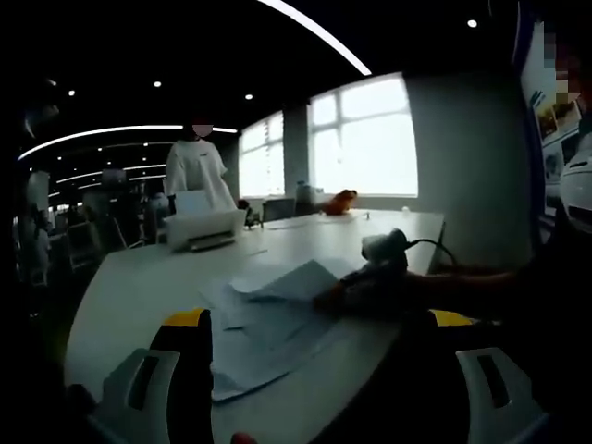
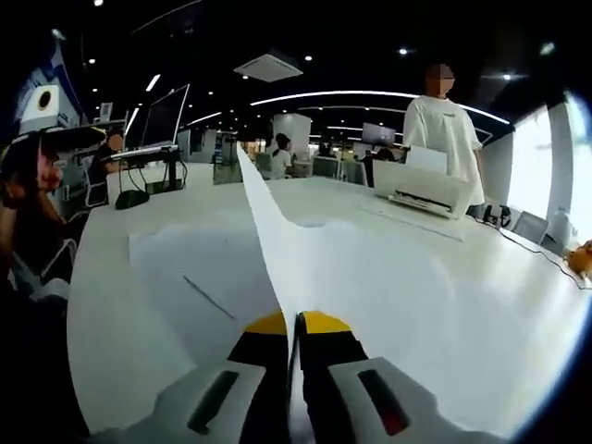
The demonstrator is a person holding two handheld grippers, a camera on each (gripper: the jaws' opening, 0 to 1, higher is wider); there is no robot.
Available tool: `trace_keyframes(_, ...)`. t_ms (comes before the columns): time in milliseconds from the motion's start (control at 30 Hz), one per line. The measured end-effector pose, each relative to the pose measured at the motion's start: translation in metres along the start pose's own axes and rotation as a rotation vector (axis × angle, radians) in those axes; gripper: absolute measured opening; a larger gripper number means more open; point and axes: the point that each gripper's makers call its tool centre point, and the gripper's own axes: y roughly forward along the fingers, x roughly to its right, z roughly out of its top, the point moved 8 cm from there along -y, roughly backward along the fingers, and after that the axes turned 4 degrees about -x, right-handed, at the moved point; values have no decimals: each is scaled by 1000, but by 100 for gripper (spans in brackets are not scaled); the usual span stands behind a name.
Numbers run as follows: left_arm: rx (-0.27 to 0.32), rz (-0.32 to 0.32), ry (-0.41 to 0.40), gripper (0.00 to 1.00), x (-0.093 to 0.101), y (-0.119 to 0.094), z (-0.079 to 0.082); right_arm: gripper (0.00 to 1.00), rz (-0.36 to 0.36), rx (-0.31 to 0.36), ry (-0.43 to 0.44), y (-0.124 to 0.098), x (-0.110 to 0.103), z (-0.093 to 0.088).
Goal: Organize the stack of printing papers by aligning and flattening the scattered papers on the table
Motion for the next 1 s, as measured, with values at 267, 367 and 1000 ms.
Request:
trace_keyframes(267,13,7,-4,97,-3,-4,2,0,-6,0,36,-1,2,3)
trace_keyframes(367,11,10,-4,97,-5,-4,3,0,-6,2,58,-2,4,6)
trace_keyframes(1000,21,15,-5,97,-7,-6,4,0,-60,10,-171,-38,20,63)
